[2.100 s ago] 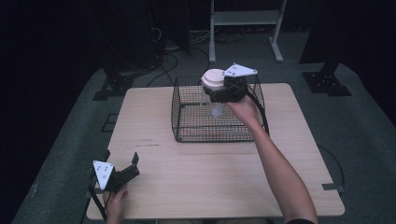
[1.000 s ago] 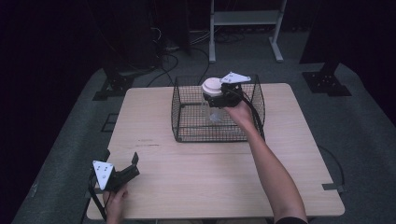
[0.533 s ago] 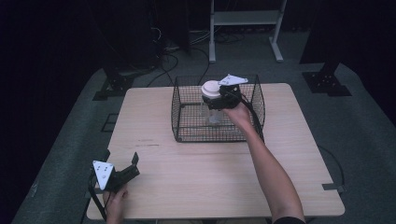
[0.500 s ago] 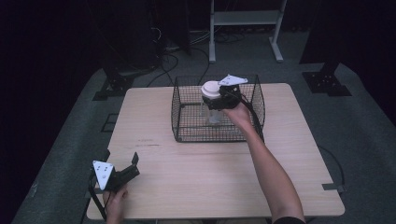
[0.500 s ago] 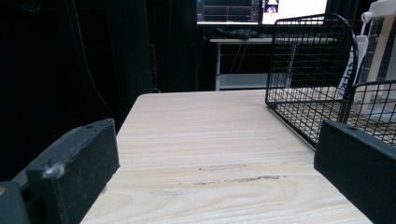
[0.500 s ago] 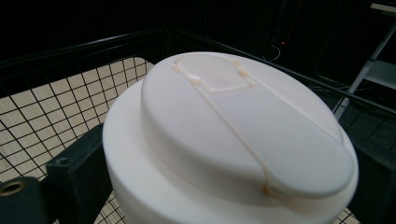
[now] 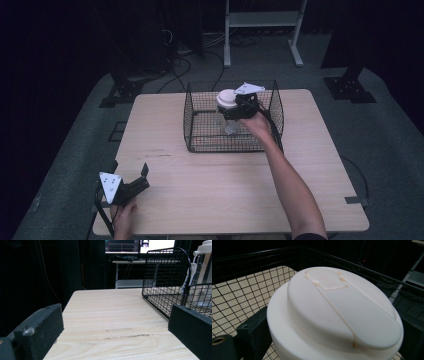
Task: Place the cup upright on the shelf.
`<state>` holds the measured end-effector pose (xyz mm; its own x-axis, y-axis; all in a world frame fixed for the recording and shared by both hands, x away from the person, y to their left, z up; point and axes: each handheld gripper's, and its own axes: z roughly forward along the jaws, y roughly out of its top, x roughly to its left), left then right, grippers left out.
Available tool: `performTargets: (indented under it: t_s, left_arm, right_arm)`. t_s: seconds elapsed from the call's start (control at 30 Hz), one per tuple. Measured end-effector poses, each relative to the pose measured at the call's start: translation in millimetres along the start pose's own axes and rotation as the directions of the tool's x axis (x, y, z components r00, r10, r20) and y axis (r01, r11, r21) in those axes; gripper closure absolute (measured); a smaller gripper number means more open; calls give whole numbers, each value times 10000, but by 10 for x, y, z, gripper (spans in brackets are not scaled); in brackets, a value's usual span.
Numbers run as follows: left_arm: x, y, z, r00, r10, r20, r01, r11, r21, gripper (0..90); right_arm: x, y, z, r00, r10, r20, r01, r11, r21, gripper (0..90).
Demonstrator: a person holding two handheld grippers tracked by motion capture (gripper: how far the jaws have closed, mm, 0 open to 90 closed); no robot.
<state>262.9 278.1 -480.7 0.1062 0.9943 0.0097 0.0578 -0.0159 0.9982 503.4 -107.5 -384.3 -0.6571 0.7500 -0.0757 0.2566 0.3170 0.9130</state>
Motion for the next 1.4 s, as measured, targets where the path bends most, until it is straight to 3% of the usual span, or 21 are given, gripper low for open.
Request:
performTargets:
  t_s: [0.8,1.4]
  left_arm:
    - [-7,0,-1,10000,19,-30,-19,10000,34,0]
    - [-14,0,-4,10000,64,-74,-64,10000,62,0]
  right_arm:
    - [-7,2,-35,9997,-226,104,225,9997,114,27]
    - [-17,105,-124,9999,-76,151,83,9988,-485,9]
